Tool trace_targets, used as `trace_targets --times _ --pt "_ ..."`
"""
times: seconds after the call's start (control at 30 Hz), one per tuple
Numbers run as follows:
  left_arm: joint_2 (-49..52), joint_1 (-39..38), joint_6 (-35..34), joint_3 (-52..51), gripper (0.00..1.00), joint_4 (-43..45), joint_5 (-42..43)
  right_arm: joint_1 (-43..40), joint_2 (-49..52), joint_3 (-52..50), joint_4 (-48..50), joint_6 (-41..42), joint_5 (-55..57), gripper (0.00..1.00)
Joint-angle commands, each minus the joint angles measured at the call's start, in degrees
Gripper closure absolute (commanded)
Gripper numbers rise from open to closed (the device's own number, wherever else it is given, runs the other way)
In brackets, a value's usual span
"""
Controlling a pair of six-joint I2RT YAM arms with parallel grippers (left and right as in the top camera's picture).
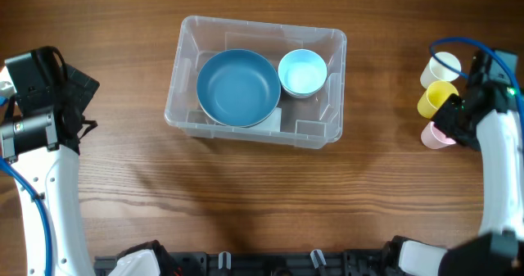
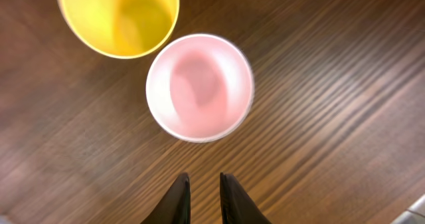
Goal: Pack container
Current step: 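Release the blue bowl, move the right gripper to the pink cup, grasp it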
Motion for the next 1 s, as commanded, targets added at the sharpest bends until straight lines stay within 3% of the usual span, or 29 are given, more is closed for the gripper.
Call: trace_targets --times 0.0,0.17,0.37,0.5,0.77,0.97 --pt "-0.1 0.4 0.1 0.6 0.0 0.1 0.1 -0.2 5.7 -0.6 1.0 -2.7 -2.6 0.82" --pt "-0.1 0.4 0.1 0.7 0.0 0.1 0.1 -0.2 9.9 -0.6 2.3 -5.7 -5.6 0.76" --pt "-0.1 0.4 0.1 0.6 0.0 0.1 0.1 -0.2 10.0 -0.6 3.4 -5.6 -5.7 0.43" --pt "-0.1 0.4 0.1 0.6 0.0 0.1 0.1 -0.2 10.0 -1.4 5.0 -5.7 -5.2 0.38" --pt "-0.1 0.4 0.1 0.6 0.0 0.1 0.1 -0.2 10.0 -5.6 12.8 -10.3 -2.6 0.39" --pt "-0.1 0.4 0.1 0.6 0.0 0.1 0.1 -0.2 10.0 -5.9 14.1 -9.9 -2.3 0.46"
